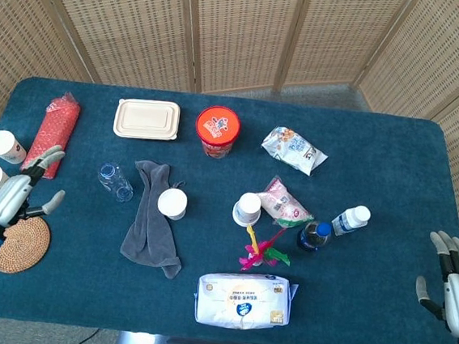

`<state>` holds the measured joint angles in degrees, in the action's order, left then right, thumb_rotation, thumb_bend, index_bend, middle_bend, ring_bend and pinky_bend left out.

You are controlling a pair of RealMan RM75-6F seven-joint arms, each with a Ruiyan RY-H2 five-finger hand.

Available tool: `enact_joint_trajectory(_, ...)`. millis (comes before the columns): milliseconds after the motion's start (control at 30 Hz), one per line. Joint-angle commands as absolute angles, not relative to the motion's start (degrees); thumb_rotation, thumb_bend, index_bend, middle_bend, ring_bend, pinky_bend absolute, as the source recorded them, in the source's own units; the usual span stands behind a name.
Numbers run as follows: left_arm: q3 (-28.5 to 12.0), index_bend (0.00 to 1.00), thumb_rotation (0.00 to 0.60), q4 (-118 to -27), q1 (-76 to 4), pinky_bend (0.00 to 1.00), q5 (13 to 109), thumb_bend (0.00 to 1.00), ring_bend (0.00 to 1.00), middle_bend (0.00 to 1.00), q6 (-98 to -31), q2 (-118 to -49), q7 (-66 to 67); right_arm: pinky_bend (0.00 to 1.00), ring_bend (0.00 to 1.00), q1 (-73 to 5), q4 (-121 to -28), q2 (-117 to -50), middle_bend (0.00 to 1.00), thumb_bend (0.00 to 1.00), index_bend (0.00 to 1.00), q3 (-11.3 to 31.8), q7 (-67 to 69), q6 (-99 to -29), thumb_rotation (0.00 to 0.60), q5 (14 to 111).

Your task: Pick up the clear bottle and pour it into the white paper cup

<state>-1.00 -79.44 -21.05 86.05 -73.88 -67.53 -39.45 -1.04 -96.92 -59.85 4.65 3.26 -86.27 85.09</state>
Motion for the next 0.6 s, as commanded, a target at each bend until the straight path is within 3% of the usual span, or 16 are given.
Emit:
enact_joint_trajectory(33, -1.09, 0.00, 0.228, -83.36, -18.58, 0.03, 85.82, 0.42, 0.00, 0.00, -77.19, -64.86, -38.71, 0.10, 0.00, -1.60, -97.49, -59.71, 0.00, 0.51, 0.00, 5.21, 0.67, -85.68, 0.600, 83.95)
enact_joint_trajectory(367, -0.92, 0.02, 0.229, -90.50, -12.41, 0.05, 85.75, 0.42, 0.00, 0.00, -84.75, -60.10, -36.57, 0.10, 0.00, -2.13, -99.26, -59.32, 0.00, 0.51, 0.00, 5.99, -5.33, -85.65, 0.600, 81.99)
enact_joint_trajectory(600, 0.35, 0.03, 0.229, -95.54, -9.41, 0.04, 84.07, 0.42, 0.00, 0.00, -85.49, -55.71, -22.80, 0.09, 0.00, -2.10, -100.33, -58.63, 0.00, 0.51, 0.00, 5.74, -8.29, -85.78, 0.600, 81.73)
